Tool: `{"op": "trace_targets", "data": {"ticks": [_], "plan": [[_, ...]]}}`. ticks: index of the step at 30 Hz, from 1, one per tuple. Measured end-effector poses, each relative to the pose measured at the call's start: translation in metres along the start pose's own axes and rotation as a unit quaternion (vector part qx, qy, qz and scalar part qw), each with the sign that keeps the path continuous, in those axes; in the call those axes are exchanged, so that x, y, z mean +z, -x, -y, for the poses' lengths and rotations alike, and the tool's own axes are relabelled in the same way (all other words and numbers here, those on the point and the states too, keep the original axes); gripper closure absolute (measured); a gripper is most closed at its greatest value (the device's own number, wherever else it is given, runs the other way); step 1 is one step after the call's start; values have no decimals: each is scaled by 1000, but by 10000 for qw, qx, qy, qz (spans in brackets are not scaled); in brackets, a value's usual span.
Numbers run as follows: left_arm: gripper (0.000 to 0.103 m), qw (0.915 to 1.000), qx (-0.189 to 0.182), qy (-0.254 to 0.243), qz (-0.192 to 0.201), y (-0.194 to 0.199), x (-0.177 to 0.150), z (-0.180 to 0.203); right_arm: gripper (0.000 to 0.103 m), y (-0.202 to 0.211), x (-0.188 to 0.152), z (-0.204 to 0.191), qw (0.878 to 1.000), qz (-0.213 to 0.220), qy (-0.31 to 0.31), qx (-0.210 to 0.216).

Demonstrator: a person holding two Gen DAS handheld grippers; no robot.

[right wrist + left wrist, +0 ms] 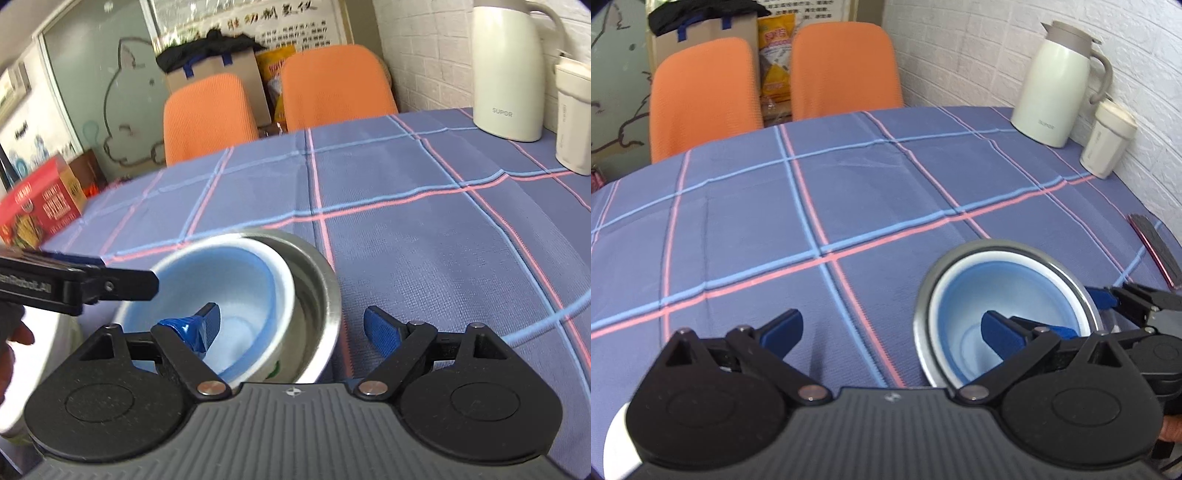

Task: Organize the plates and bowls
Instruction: 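Move the left tool to the steel bowl rim and grip it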

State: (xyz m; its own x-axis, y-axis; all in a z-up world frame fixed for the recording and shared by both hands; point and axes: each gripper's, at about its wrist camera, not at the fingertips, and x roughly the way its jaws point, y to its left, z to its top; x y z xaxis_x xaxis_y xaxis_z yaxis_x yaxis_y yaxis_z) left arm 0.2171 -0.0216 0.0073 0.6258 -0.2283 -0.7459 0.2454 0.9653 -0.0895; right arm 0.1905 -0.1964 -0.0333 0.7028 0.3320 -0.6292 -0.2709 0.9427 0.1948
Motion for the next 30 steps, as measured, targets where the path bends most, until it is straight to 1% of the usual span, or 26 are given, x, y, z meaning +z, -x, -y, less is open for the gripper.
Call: {"op": "trace_targets", "data": {"ticks": [4,8,11,15,17,19,21,26,30], "plan": [[1,9996,-49,-240,-127,-13,4,11,31,0,-2,-1,9997,-21,178,-188],[1,9986,88,-430,-285,-26,5,17,31,2,-4,0,9991,-29,272,-334],[1,9985,94,-363,-393,-31,6,14,29,1,-6,-4,9979,-46,458,-449],[1,9980,74,-290,-559,-37,6,14,28,0,-5,-8,9976,-55,389,-570],[1,9976,-19,-174,-674,-38,7,11,27,-1,-1,-13,9973,-224,329,-624],[1,9966,-103,-69,-813,-39,8,9,29,-2,3,-18,9960,-419,313,-730],[1,9954,-27,-27,-952,-41,9,8,28,-2,4,-16,9964,-491,264,-645],[1,9967,-55,-8,-810,-35,13,7,29,8,-1,-8,9974,-573,83,-437],[2,9958,-99,-16,-907,-39,12,11,29,10,-5,-12,9975,-531,99,-452]]}}
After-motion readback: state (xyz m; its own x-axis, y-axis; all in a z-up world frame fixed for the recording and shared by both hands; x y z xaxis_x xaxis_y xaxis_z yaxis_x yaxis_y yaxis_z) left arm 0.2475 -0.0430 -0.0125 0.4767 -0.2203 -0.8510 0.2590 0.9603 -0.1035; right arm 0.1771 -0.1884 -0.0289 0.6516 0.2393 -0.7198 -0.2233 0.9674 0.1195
